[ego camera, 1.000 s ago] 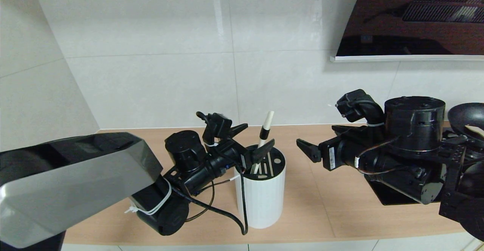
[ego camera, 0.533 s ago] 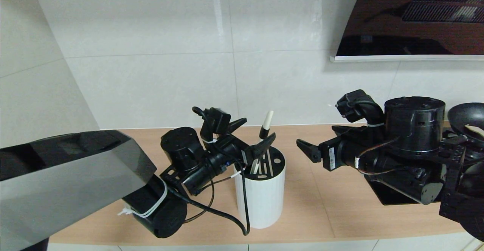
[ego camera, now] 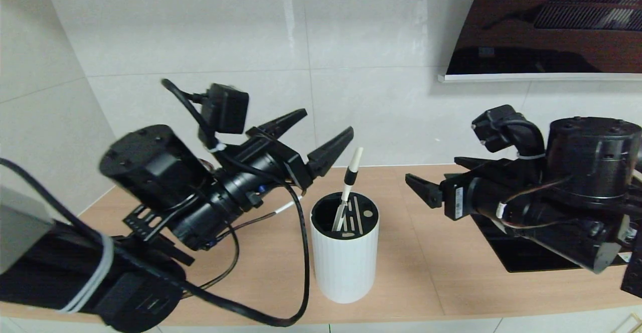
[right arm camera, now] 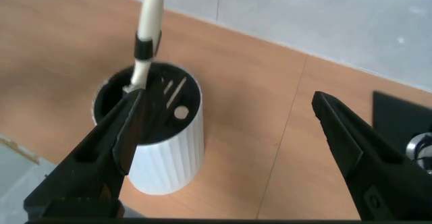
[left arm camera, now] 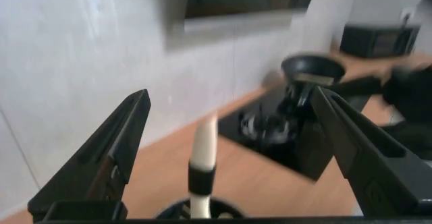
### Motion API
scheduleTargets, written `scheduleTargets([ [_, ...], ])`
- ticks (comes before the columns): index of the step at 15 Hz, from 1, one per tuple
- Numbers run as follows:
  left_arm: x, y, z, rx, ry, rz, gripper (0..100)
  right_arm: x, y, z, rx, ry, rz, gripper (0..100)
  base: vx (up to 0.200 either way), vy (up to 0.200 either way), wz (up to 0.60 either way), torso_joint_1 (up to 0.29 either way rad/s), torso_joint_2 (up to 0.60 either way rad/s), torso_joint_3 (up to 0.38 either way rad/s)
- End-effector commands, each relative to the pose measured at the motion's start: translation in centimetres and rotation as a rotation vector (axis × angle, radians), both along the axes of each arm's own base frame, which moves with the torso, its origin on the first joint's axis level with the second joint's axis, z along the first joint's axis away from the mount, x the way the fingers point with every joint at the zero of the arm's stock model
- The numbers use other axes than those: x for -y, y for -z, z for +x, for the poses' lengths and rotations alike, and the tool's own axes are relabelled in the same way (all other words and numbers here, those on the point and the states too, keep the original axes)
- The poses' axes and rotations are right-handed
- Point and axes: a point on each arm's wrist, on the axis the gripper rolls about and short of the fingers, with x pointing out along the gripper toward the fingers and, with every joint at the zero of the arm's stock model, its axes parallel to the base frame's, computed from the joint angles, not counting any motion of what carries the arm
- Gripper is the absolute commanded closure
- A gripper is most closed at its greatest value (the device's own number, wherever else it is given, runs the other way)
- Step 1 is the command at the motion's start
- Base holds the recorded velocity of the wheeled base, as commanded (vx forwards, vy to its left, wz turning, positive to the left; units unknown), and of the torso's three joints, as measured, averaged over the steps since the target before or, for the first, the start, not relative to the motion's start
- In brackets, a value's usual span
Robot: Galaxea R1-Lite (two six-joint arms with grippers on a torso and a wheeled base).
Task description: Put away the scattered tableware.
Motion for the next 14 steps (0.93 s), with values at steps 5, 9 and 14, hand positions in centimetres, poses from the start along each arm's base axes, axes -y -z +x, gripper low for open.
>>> scheduleTargets([
  [5, -8.8, -4.8, -10.1, 0.121, -0.165, -0.111, 0, 10.4, 0.6, -11.1, 0.103, 0.137, 0.065, 0, 0.0, 0.0, 0.0, 0.0, 0.0, 0.0],
  [9, -13.6, -3.3, -18.1, 0.038, -0.253, -0.107, 0, 14.7, 1.0, -17.2, 0.205, 0.261, 0.126, 0, 0.0, 0.0, 0.0, 0.0, 0.0, 0.0],
  [14, -17.4, 0.2, -29.7, -0.053, -0.365, -0.075, 0, 17.6, 2.2, -25.1, 0.348, 0.373, 0.17, 0, 0.0, 0.0, 0.0, 0.0, 0.0, 0.0],
])
